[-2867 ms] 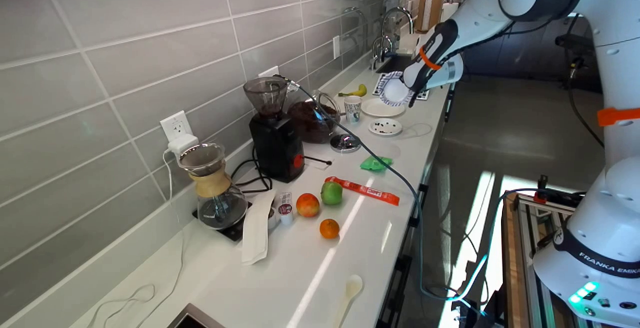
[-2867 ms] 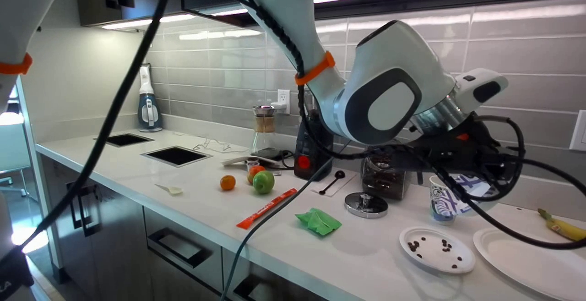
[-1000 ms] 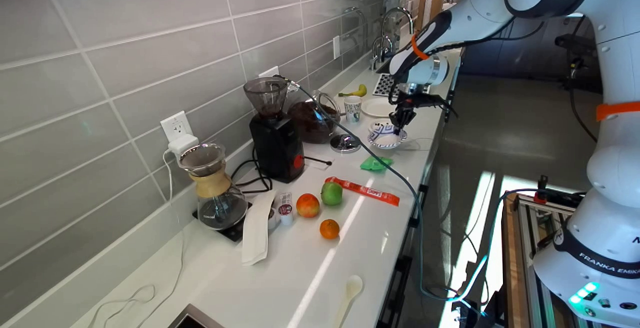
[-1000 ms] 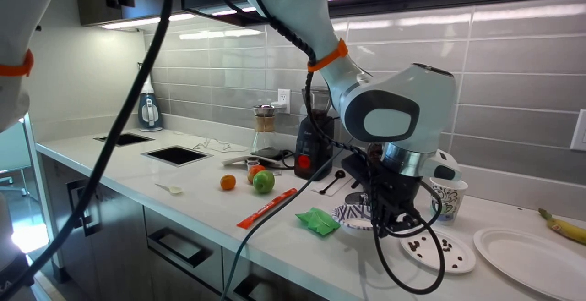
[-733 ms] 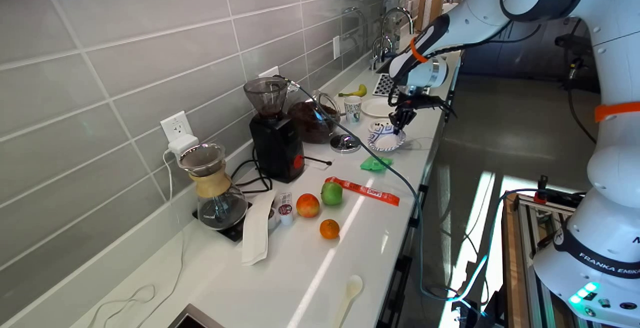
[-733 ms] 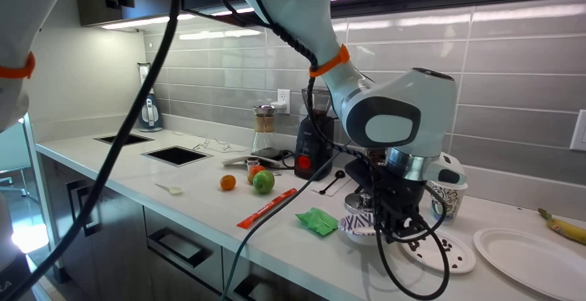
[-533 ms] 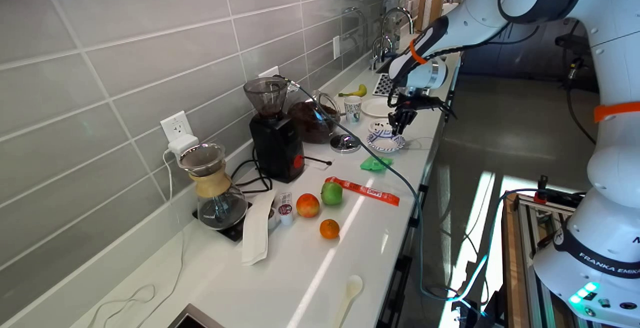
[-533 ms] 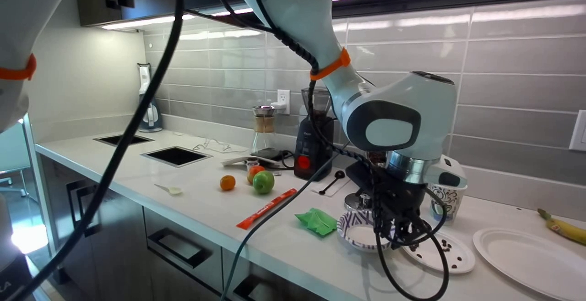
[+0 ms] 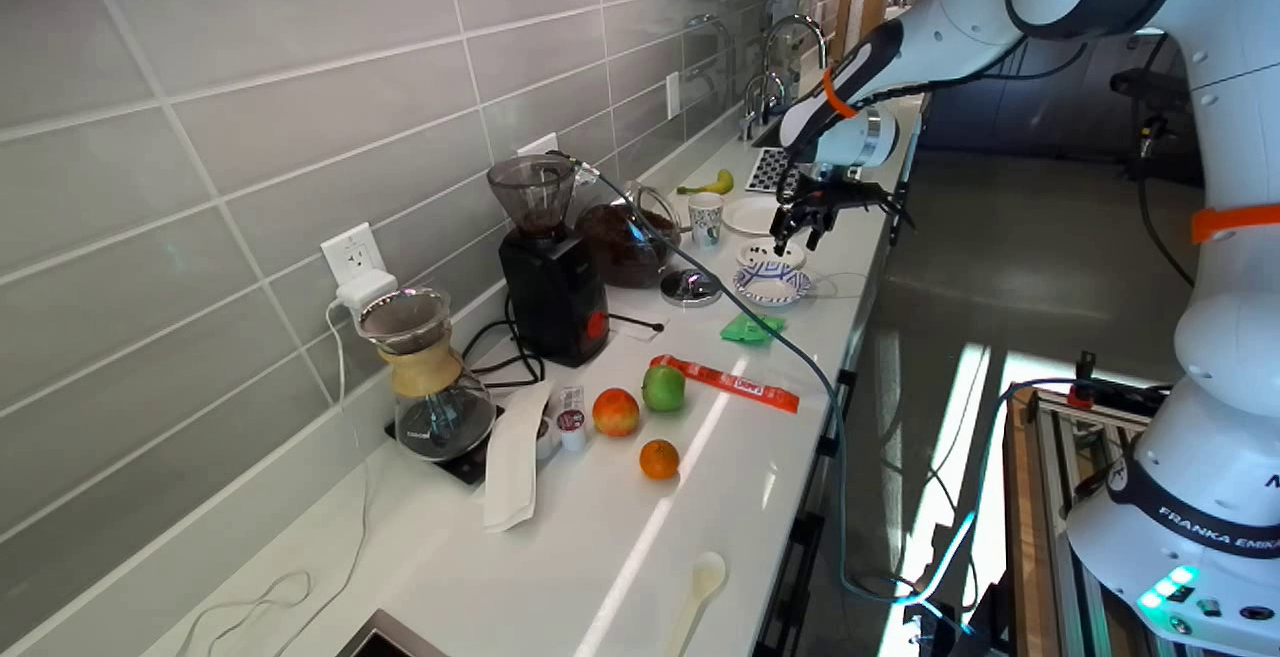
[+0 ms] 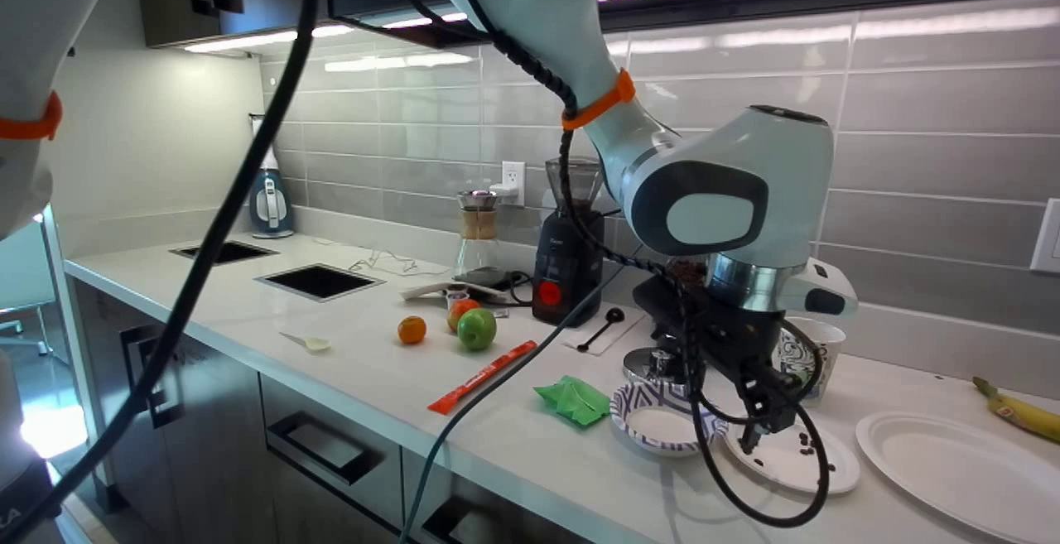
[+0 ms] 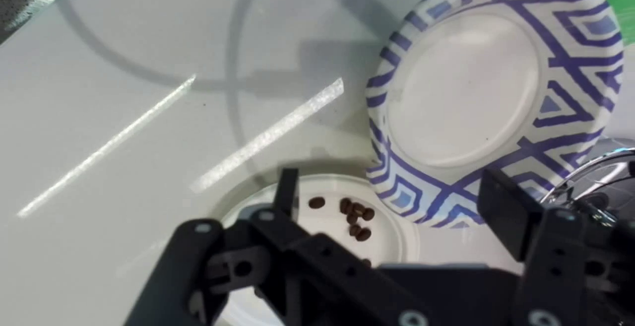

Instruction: Pour the contents from the bowl to the plate

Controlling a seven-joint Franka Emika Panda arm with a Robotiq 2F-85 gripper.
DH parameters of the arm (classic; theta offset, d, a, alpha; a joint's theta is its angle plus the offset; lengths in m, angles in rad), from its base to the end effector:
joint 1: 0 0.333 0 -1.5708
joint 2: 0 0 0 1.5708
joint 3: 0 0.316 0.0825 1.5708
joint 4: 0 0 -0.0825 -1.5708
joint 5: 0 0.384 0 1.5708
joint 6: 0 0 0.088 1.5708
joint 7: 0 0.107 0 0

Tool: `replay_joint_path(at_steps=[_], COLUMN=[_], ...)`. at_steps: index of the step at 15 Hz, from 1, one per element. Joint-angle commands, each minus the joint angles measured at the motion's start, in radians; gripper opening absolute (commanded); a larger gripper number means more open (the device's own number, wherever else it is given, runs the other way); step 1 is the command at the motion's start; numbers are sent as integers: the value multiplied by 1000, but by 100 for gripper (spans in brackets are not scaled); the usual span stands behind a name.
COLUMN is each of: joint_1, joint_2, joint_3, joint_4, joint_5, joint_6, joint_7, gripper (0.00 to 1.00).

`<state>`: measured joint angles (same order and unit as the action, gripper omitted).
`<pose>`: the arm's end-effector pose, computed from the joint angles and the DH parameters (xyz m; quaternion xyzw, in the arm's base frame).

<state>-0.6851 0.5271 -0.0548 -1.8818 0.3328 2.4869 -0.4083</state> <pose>0.4763 -0.4340 0.2348 -0.9534 0.2844 -0.0840 0.0559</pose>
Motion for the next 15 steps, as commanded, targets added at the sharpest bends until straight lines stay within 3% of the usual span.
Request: replay_joint_path(at_steps=[1, 15], joint_1=[2, 45], joint_2=[-63, -242], joint_3=[-16, -83], joint_4=[-25, -87], joint_5=[2, -153], joint_6=[-6, -16], joint_7=[-28, -294], gripper=[100, 100])
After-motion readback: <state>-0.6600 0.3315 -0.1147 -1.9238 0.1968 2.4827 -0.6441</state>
